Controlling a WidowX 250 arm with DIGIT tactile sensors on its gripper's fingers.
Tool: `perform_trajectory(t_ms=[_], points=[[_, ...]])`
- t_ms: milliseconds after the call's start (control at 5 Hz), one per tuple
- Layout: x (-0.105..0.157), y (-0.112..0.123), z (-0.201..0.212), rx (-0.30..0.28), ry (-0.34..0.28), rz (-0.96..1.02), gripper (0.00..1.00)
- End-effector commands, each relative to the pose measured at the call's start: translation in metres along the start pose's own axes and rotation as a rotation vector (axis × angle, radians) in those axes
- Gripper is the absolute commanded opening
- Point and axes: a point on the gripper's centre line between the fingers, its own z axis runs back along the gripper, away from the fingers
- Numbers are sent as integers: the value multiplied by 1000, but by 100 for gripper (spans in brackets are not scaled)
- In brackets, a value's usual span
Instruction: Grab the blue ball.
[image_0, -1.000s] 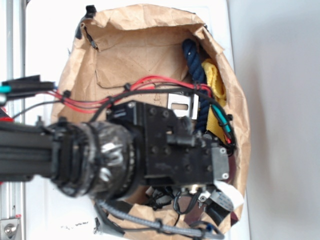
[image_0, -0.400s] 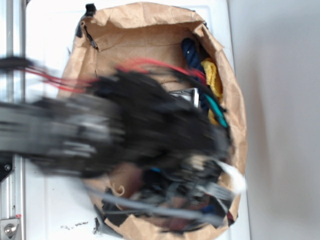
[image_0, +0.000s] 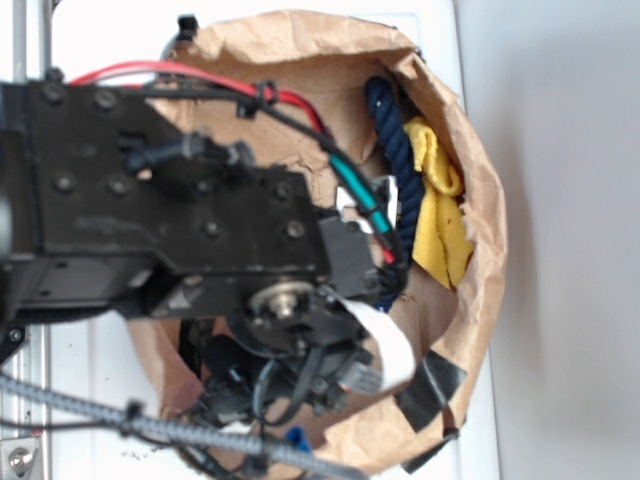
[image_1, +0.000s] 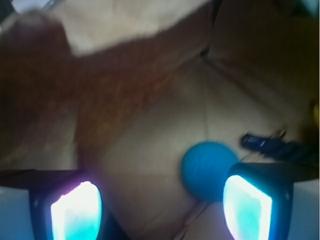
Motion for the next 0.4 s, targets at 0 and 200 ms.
perform_trajectory(t_ms=[0,200], points=[[6,13,-12,112,47,36,100],[3,27,-33,139,109,56,100]])
